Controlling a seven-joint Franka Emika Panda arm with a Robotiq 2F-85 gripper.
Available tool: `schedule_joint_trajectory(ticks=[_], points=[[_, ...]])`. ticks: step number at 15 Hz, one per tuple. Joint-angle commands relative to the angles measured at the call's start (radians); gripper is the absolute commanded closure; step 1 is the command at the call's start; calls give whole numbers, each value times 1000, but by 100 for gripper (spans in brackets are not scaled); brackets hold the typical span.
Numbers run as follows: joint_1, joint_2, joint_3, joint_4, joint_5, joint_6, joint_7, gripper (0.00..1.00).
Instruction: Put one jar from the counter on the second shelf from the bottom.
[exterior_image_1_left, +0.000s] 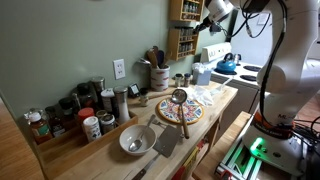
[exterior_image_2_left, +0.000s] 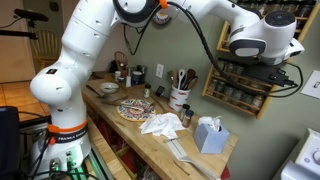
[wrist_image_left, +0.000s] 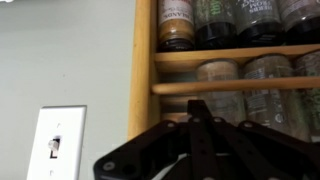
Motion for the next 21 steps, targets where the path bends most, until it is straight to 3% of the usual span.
schedule_joint_trajectory(ticks=[1,6,13,14,15,19,21], points=[[-15,-41,-2,-40,3,-33,-23,100],[-36,-84,-6,-52,0,-128,-26,100],[-26,-229,-92,-104,-175,-521,12,100],[-13,-257,-107,-118,-235,-551,16,82],[-8,-288,-114,-132,-279,-601,7,72],[59,-434,-128,-228,-498,-655,68,44],[102,-505,-117,-297,-626,-614,153,29]])
